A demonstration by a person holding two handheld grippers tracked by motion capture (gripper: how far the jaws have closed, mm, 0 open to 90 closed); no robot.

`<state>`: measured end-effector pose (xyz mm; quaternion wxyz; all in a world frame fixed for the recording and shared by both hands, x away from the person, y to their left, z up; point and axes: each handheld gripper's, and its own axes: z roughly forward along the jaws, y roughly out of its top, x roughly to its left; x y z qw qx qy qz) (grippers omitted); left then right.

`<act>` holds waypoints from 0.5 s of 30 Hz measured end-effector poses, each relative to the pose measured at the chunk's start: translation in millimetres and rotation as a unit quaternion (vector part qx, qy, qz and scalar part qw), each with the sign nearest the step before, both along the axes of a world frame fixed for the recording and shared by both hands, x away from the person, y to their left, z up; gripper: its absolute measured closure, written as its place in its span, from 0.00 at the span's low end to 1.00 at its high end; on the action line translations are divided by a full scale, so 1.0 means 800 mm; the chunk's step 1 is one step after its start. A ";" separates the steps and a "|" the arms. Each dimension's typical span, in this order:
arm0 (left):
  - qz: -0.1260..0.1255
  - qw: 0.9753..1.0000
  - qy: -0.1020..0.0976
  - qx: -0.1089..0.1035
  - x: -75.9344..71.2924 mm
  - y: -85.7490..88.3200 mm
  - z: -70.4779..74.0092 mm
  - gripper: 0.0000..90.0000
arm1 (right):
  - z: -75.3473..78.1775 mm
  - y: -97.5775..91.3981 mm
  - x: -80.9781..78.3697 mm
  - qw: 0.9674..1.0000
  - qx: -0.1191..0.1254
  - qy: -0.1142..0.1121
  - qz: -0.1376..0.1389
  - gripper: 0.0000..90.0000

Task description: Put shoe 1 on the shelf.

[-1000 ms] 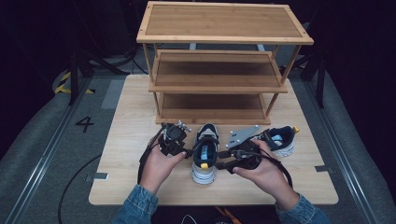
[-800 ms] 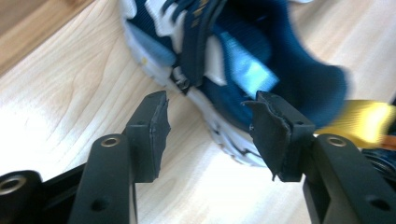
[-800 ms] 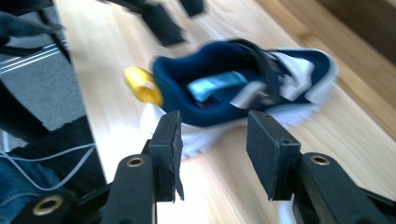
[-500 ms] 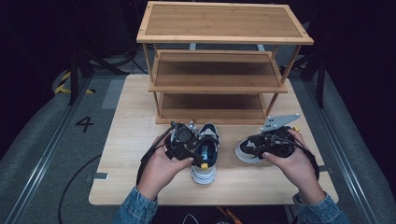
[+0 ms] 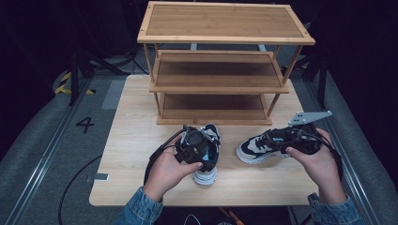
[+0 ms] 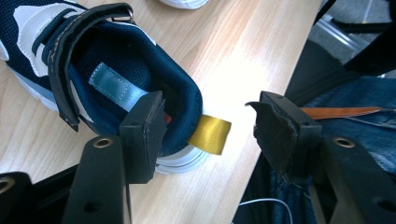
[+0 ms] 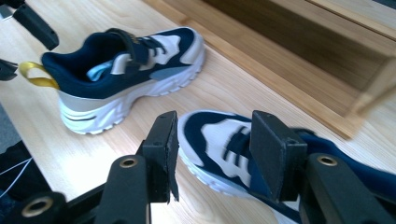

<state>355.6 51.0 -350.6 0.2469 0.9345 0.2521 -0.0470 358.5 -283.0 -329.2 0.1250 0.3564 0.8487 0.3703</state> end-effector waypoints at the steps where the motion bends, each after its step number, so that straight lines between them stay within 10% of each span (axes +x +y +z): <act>1: -0.001 1.000 -0.001 0.005 0.001 -0.002 -0.002 0.48 | 0.000 -0.005 0.000 1.000 0.001 -0.001 -0.005 0.58; 7: -0.006 0.998 0.002 0.059 0.012 -0.018 -0.021 0.47 | 0.007 -0.039 -0.009 0.999 0.011 -0.012 -0.045 0.58; 15: -0.028 0.996 0.031 0.076 0.021 -0.033 -0.047 0.50 | 0.004 -0.047 -0.016 0.998 0.010 -0.005 -0.058 0.56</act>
